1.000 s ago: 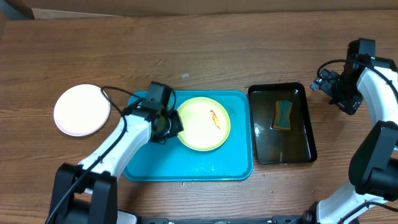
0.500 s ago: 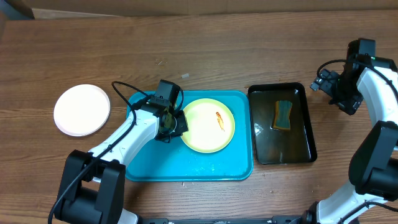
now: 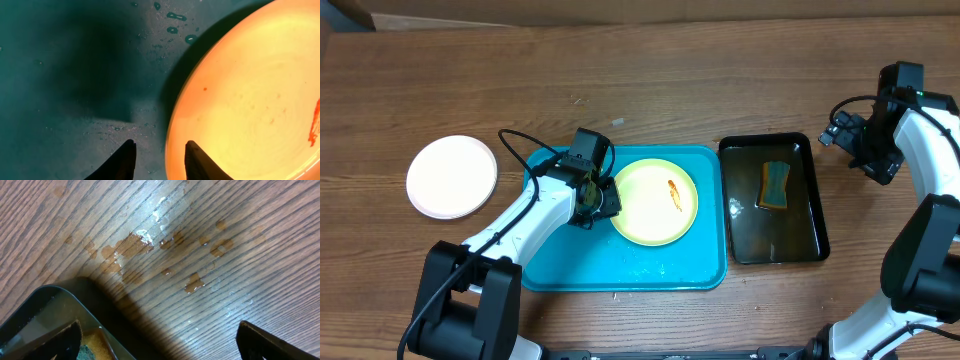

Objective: Clean dirty plates on tray and stack at the side
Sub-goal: 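Reach the right gripper into the black tray and grasp the sponge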

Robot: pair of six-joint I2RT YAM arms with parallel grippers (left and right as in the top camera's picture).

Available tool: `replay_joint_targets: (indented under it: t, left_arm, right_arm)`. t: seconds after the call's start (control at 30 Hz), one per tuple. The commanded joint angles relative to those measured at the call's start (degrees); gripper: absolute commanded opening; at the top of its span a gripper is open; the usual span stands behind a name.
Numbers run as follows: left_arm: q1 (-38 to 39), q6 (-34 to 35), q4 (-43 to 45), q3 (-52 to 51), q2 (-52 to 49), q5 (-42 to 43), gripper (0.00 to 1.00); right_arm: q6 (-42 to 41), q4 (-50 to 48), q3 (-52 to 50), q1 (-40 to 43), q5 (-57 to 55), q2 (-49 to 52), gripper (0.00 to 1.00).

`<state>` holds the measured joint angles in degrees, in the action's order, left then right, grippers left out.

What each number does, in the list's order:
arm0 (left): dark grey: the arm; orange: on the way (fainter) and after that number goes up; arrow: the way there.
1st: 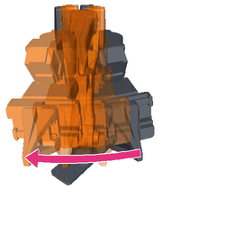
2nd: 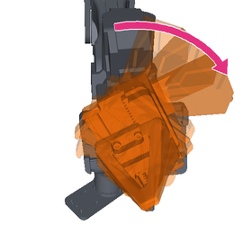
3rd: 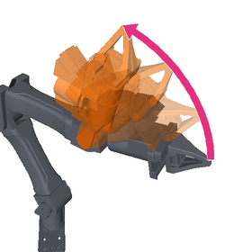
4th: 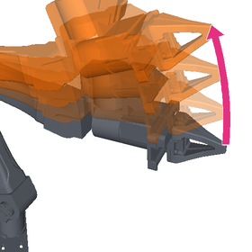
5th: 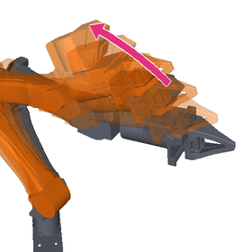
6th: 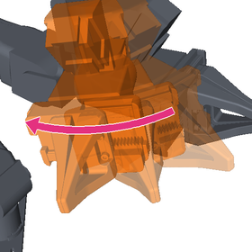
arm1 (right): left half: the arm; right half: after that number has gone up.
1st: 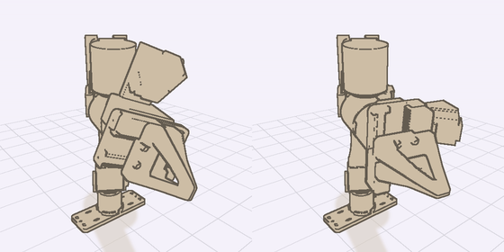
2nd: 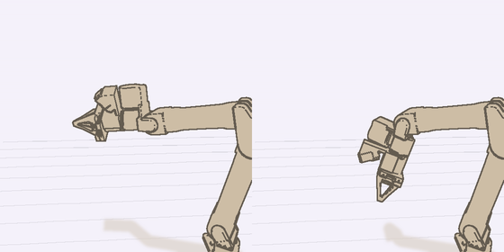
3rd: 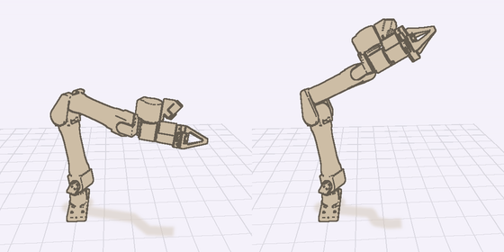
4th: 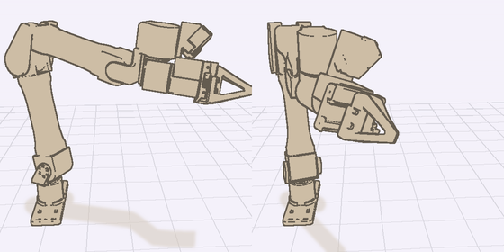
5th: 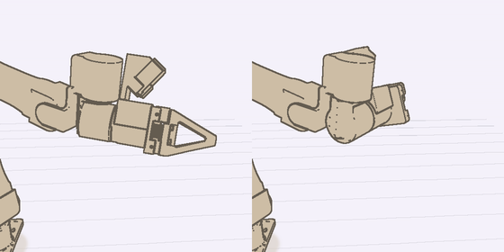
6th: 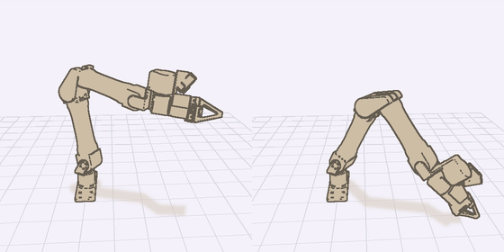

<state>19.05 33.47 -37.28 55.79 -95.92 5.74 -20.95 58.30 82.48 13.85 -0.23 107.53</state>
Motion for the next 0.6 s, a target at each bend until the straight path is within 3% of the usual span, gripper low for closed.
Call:
replay_joint_targets:
  t: [0.0,0.1,0.33,0.57]
  left_arm:
    - [0.26,-0.74,0.2,1.31,-0.42,-0.11,0.31]
    - [0.28,-0.79,0.24,1.33,-0.42,0.28,0.27]
    - [0.28,-1.25,0.24,1.31,-0.42,0.26,0.29]
    - [0.26,-1.22,0.92,1.31,-0.42,0.15,0.35]
  right_arm:
    - [-0.31,-0.17,0.37,0.11,-0.13,-0.37,1.0]
    - [-0.33,-0.17,0.37,0.11,0.35,-0.37,1.0]
    - [10.12,9.18,5.25,0.2,26.23,-0.37,1.0]
    - [11.21,21.29,13.9,-5.22,21.22,-1.33,1.0]
